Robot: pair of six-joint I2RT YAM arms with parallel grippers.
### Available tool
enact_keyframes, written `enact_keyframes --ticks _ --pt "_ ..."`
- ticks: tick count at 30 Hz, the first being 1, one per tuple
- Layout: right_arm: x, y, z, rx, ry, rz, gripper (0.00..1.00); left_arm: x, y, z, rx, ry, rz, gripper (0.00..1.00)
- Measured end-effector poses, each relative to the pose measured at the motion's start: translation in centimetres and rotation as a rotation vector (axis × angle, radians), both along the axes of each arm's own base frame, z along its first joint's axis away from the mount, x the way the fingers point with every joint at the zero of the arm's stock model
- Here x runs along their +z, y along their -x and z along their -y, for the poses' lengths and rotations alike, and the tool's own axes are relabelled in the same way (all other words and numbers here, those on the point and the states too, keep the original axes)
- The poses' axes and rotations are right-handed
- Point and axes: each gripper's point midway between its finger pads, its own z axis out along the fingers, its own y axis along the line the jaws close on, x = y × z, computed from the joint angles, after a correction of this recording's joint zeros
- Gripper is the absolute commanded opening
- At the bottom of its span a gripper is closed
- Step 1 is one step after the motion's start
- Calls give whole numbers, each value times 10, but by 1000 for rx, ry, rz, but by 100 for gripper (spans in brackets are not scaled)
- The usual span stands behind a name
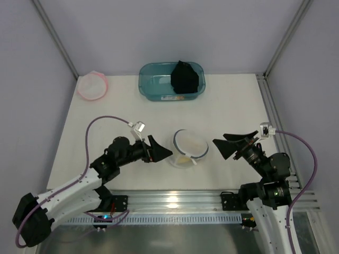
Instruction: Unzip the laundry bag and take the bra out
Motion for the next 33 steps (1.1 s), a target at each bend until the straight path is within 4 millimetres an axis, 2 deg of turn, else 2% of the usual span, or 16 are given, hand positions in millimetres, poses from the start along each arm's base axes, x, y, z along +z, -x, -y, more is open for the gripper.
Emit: enact_keyframes --ticks 4,7,16,21,25,33 --pt "-5 -1 1 -7 2 -21 99 -12 13 17 -45 -34 -32 99" --pt "-6 0 1 -7 4 -26 100 -17 15 25 -50 -57 -45 99" --pt "-11 -2 2 -18 14 -43 99 -8 5 32 26 -30 -51 99" --pt "-18 -7 6 -47 16 -58 99 -17 2 55 46 -43 -155 99" --pt "-31 -13 9 -71 46 -92 100 -22 -8 71 87 -46 -235 98" --pt "-67 -21 12 -81 126 -219 99 -29 -28 72 203 -94 -290 90"
